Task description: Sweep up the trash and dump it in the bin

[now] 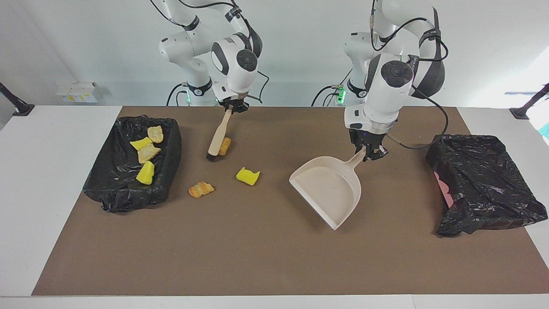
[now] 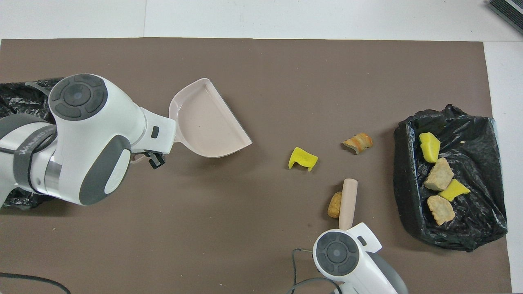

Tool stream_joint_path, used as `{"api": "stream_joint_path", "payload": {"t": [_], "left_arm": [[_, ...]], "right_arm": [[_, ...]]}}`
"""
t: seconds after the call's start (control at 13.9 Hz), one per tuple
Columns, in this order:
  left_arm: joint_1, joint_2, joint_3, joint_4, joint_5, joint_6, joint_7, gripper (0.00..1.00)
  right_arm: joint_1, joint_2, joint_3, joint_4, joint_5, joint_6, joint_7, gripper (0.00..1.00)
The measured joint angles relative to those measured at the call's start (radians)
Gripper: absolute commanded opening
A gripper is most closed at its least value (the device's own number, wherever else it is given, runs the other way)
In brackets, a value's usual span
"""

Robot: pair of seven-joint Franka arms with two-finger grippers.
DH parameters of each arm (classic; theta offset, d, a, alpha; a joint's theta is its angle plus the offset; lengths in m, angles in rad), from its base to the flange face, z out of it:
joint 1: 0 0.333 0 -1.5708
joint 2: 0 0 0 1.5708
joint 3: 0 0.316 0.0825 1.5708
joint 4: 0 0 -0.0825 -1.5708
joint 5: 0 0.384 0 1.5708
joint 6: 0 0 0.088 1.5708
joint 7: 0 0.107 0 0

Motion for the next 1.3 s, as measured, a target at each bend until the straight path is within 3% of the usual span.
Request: {"api": "stream_joint_path", "payload": {"t": [0.29,0.5,0.72,1.3], "left_arm": [[-0.064,0.001,-0.016,-0.063,0.089,0.007,0.134,0.00],[-0.116,0.001,-0.019,-0.101,0.098,0.054,0.161,0.00],[-0.157,-0.001,-0.020,-0.160,0.099,0.119,0.164,0.00],[-0.182,-0.042,-0.016,-0.285,0.099,0.254,0.071,0.00]], "right_arm": [[-0.114,0.128,-0.002,0.130,0.026,0.061,-0.208,0.00],[-0.144,0.215,-0.003,0.218,0.028,0.080,-0.284,0.00],[-0.132,0.272,0.005,0.278,0.033,0.080,-0.291,0.00],[0.038,0.276,0.006,0.291,0.174,0.080,-0.439,0.00]]}}
